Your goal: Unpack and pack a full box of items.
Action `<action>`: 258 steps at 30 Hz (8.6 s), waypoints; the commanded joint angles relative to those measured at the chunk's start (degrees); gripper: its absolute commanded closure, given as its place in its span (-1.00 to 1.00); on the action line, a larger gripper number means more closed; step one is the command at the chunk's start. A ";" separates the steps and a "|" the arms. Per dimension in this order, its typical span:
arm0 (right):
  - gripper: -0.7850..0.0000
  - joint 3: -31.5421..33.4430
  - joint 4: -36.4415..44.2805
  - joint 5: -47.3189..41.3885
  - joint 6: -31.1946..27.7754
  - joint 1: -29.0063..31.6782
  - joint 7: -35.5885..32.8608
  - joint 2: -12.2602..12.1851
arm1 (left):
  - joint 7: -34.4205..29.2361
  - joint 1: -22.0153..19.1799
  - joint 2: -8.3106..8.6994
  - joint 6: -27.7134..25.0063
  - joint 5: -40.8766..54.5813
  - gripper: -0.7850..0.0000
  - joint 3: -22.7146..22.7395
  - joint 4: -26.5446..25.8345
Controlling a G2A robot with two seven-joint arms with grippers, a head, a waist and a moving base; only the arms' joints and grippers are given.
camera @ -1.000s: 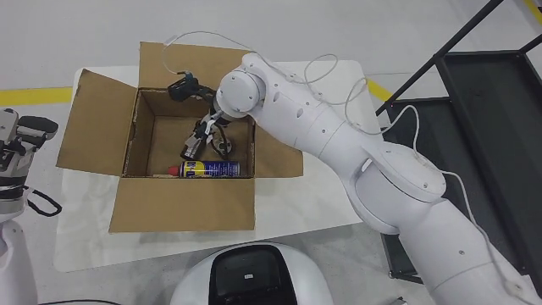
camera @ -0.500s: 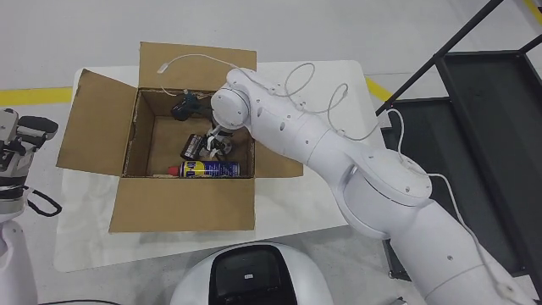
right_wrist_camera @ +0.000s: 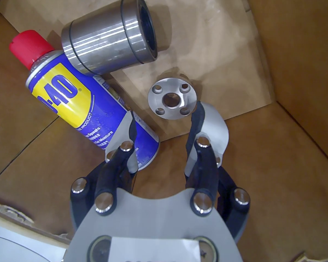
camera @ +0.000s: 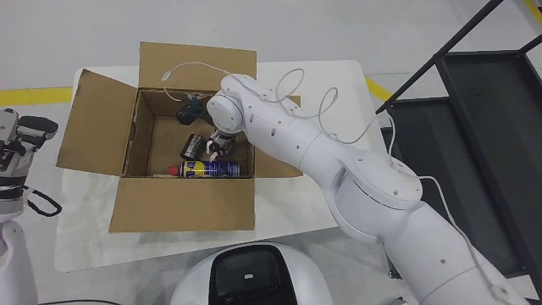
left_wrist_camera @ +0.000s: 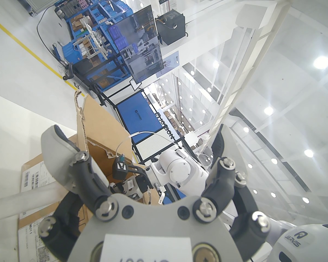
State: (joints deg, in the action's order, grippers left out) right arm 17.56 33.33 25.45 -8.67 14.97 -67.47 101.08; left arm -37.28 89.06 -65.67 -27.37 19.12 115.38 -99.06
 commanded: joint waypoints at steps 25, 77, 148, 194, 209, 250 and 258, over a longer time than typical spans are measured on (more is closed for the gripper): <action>-0.36 0.48 -11.45 3.25 1.08 0.82 5.67 5.97 | 0.00 0.00 0.00 0.00 0.00 -1.00 0.00 0.00; 1.00 7.29 -15.09 5.09 -1.69 -2.74 9.00 7.61 | 0.00 0.00 0.00 0.00 0.00 -1.00 0.00 0.00; 0.49 10.64 -17.80 14.06 0.71 2.83 11.19 8.94 | 0.00 0.00 0.00 0.00 0.00 -1.00 0.00 0.00; 1.00 44.86 79.79 38.95 7.23 40.99 -17.76 -13.49 | 0.00 0.00 0.00 0.00 0.00 -1.00 0.00 0.00; 1.00 55.76 84.00 42.44 10.00 48.77 -9.39 -15.42 | 0.00 0.00 0.00 0.00 0.00 -1.00 0.00 0.00; 1.00 60.37 58.23 34.40 16.66 51.96 -9.87 -18.86 | 0.00 0.00 0.00 0.00 0.00 -1.00 0.00 0.00; 1.00 61.37 55.37 35.45 18.20 51.69 -9.48 -19.53 | 0.00 0.00 0.00 0.00 0.00 -1.00 0.00 0.00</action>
State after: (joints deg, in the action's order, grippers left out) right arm 78.87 88.68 60.95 9.31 66.63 -76.98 81.61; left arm -37.28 89.06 -65.67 -27.37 19.12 115.38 -99.06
